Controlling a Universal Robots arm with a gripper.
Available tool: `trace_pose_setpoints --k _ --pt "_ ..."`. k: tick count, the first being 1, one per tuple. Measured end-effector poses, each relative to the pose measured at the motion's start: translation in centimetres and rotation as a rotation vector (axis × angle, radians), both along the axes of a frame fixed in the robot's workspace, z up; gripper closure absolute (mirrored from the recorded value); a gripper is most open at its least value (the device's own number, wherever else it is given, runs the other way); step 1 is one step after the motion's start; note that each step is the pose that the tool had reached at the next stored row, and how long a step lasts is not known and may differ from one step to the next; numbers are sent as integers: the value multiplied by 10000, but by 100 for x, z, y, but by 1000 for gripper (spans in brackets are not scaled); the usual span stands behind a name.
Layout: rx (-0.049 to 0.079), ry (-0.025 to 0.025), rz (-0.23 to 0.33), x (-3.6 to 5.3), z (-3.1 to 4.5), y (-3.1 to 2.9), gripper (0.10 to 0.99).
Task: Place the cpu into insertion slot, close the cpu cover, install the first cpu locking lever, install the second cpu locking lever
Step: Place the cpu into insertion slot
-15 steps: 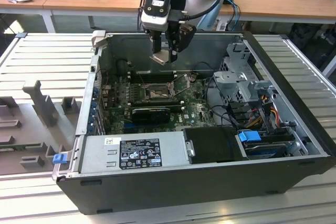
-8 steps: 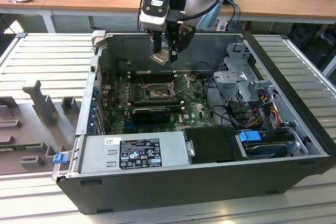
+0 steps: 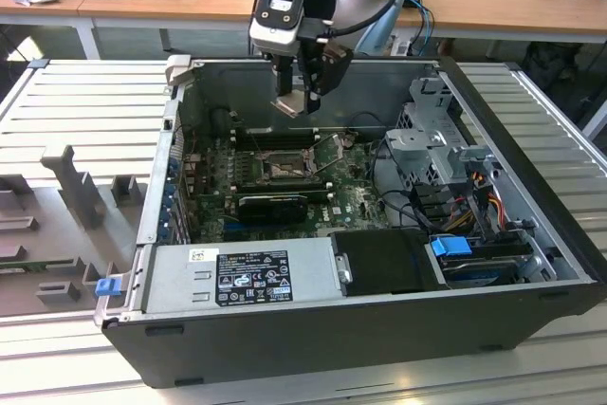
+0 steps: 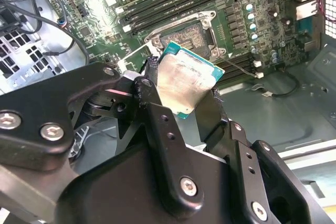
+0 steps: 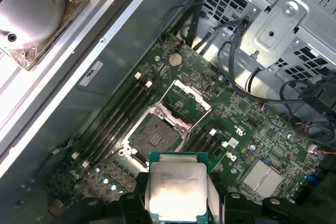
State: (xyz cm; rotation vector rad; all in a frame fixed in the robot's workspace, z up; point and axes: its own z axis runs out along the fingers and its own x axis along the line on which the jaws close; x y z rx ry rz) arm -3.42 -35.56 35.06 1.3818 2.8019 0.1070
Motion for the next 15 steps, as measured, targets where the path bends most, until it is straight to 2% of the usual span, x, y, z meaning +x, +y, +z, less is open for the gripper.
trace_pose_setpoints --k 5,9,15 --pt "-1 0 -163 0 -1 0 557" --pt "-2 0 -627 0 -3 0 557" --pt "-2 0 -998 0 -4 0 557"
